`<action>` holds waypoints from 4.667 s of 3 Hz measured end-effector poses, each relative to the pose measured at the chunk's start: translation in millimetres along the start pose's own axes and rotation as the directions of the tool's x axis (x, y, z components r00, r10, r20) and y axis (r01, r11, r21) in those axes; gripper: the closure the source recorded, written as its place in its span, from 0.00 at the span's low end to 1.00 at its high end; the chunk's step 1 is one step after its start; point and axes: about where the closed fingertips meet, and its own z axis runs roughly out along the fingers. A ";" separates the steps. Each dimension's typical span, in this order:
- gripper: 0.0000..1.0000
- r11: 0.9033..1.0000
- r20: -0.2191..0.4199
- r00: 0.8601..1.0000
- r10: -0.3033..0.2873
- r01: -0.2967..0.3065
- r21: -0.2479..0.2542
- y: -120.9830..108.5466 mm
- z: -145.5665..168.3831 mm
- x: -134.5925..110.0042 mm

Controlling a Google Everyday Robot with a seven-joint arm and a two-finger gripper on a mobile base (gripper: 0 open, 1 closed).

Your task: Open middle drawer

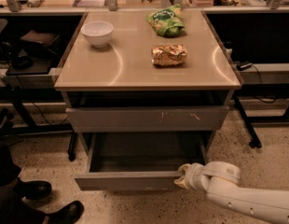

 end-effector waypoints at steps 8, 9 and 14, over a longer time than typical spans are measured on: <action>1.00 1.000 0.018 1.000 0.011 -0.011 0.013 22.4 -14.0 10.4; 1.00 1.000 0.018 1.000 0.011 -0.011 0.013 21.7 -16.1 9.2; 1.00 1.000 0.033 0.999 0.022 -0.022 0.018 36.9 -24.7 16.2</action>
Offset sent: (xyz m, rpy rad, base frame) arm -0.1759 -0.0007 -0.0653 0.0249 -0.0783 -0.0194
